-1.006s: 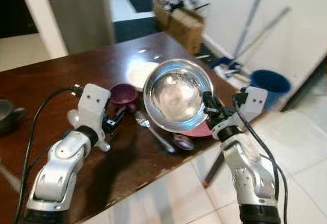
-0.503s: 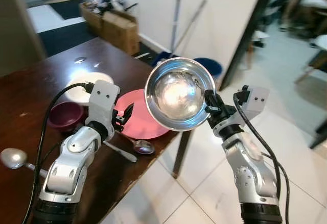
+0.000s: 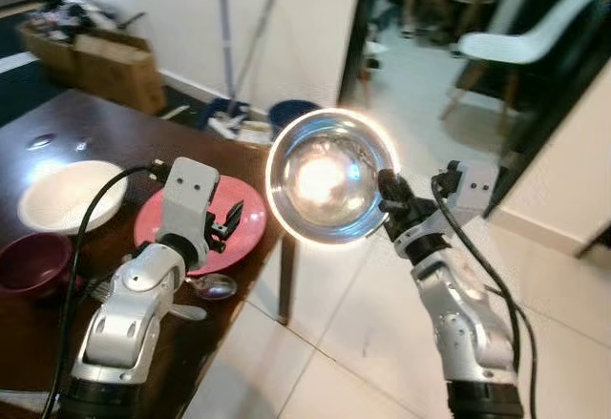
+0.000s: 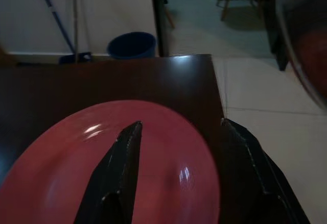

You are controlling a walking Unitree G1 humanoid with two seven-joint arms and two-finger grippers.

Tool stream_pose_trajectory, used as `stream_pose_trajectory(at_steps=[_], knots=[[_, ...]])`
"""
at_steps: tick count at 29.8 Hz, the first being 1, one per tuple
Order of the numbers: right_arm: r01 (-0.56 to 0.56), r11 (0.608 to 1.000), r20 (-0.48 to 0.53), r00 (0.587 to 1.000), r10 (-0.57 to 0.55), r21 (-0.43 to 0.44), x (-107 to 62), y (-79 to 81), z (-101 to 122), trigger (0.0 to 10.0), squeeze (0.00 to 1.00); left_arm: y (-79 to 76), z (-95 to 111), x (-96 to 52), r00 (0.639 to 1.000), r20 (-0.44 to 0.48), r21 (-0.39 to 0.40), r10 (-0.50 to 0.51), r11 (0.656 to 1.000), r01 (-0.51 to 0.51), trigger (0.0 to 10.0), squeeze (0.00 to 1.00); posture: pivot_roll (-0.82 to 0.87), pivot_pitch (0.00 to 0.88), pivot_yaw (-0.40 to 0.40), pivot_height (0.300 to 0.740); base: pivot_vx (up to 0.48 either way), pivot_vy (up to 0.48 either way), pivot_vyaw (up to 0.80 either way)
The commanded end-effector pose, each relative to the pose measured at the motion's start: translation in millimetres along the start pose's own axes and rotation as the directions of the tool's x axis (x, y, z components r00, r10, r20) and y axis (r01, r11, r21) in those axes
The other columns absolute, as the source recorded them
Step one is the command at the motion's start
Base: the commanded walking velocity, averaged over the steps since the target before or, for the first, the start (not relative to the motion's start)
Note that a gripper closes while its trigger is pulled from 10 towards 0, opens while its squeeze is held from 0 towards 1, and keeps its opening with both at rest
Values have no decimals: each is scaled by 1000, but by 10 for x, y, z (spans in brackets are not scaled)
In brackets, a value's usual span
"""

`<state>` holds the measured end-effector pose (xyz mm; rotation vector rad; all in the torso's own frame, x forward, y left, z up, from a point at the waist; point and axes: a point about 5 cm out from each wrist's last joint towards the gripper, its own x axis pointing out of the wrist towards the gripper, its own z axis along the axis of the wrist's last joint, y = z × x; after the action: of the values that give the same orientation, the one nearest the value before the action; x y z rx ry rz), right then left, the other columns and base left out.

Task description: Setting the table

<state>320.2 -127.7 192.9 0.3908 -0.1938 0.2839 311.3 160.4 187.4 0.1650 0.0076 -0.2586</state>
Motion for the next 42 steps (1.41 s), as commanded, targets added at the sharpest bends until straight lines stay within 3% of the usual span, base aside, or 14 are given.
stream_pose_trajectory(at_steps=[1,42], knots=[[14,1000,15,1000,-14,-1,-10,-36,23,10000,0,-2,-55,1,1000,-20,-6,1,1000,-1,10000,0,-14,41,46,740,0,0,-800],[13,1000,4,1000,-13,9,0,-39,2,10000,0,-20,-46,4,999,-10,-44,-31,999,31,10000,0,-12,38,42,740,0,0,-800]])
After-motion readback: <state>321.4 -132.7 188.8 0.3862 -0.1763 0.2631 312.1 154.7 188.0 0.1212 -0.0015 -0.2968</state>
